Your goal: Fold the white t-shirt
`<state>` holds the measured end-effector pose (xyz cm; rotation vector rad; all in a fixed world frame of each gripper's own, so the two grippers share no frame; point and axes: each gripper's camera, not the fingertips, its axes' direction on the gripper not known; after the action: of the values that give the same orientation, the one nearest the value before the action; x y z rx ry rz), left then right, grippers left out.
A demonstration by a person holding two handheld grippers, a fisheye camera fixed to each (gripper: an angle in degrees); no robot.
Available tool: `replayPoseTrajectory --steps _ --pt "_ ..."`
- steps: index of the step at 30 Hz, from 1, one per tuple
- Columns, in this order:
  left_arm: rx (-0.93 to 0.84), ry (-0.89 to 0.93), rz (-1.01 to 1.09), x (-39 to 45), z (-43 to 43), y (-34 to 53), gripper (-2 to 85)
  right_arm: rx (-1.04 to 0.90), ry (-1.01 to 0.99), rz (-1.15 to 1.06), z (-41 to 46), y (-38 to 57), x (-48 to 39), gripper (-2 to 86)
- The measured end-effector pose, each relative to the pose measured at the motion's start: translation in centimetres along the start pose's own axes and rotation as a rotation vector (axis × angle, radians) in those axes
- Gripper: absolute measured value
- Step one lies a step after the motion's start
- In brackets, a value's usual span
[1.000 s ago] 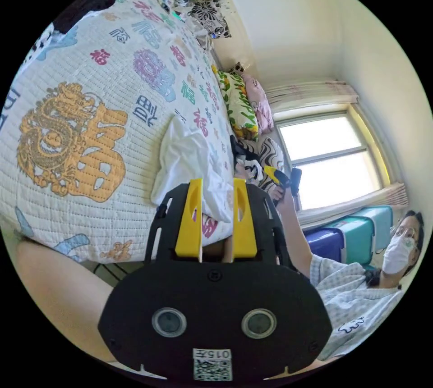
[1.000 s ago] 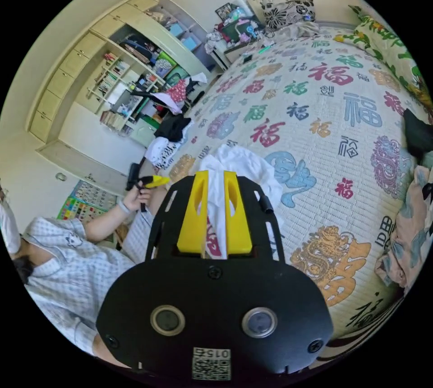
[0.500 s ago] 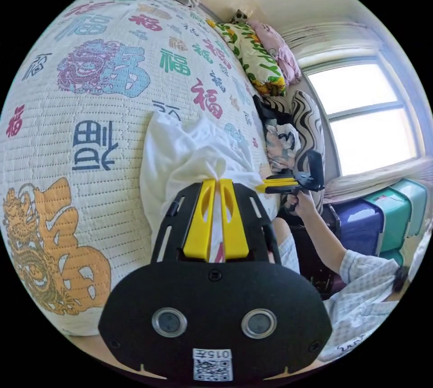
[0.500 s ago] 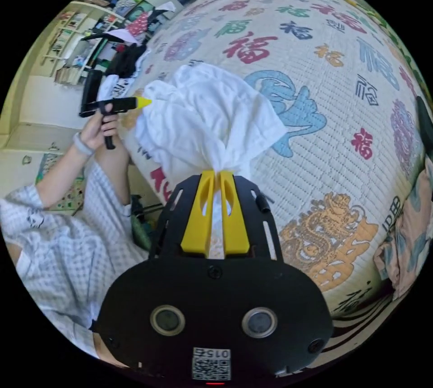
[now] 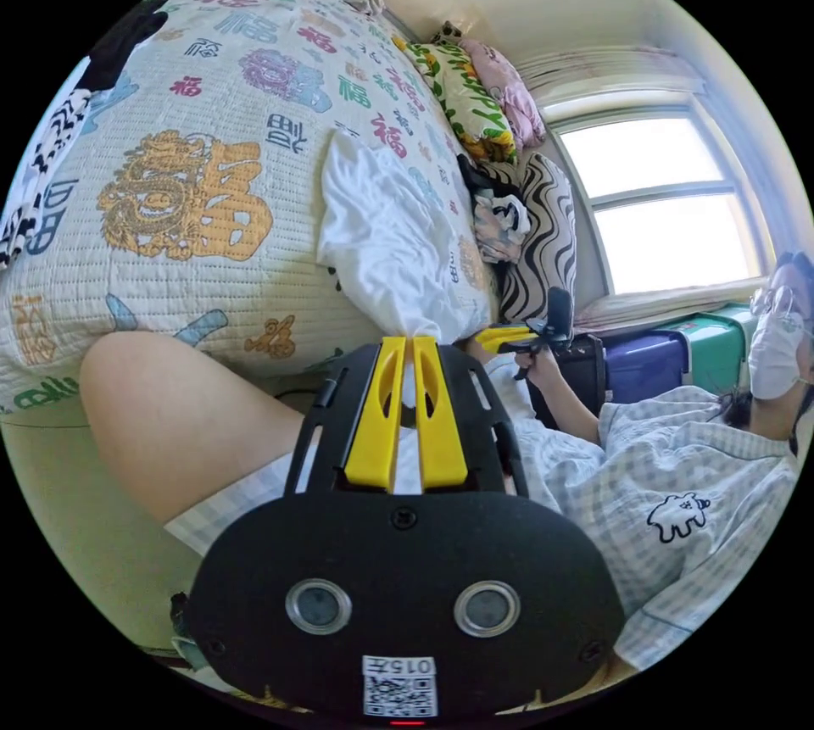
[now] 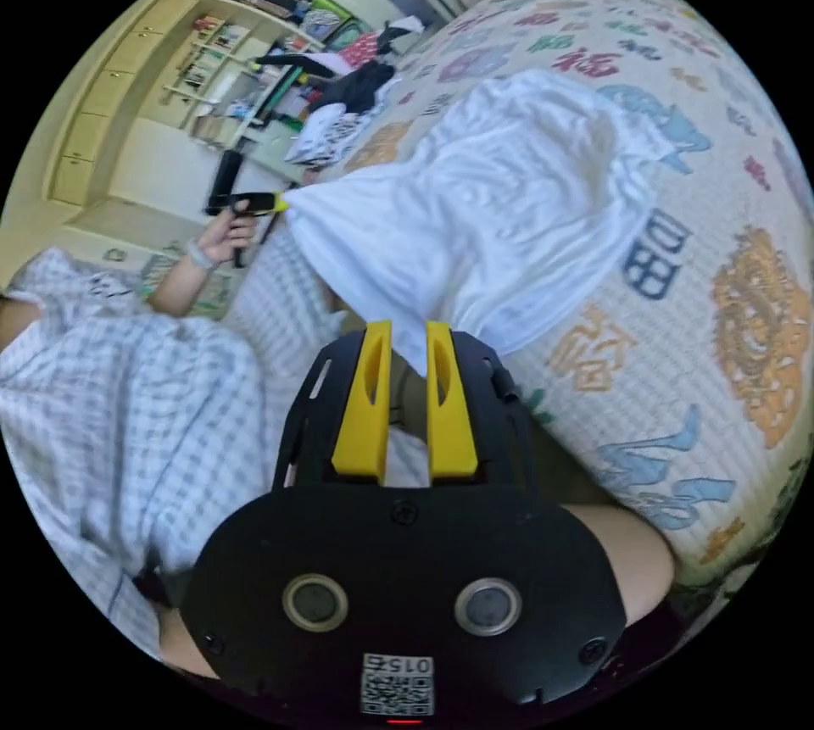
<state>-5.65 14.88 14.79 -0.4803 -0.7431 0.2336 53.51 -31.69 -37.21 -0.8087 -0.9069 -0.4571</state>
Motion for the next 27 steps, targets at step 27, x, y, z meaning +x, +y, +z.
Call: replayPoseTrajectory --steps 27 --pt "0.121 -0.615 0.551 15.8 16.6 3.1 12.2 0.218 -0.159 -0.032 -3.9 -13.4 -2.6 2.2"
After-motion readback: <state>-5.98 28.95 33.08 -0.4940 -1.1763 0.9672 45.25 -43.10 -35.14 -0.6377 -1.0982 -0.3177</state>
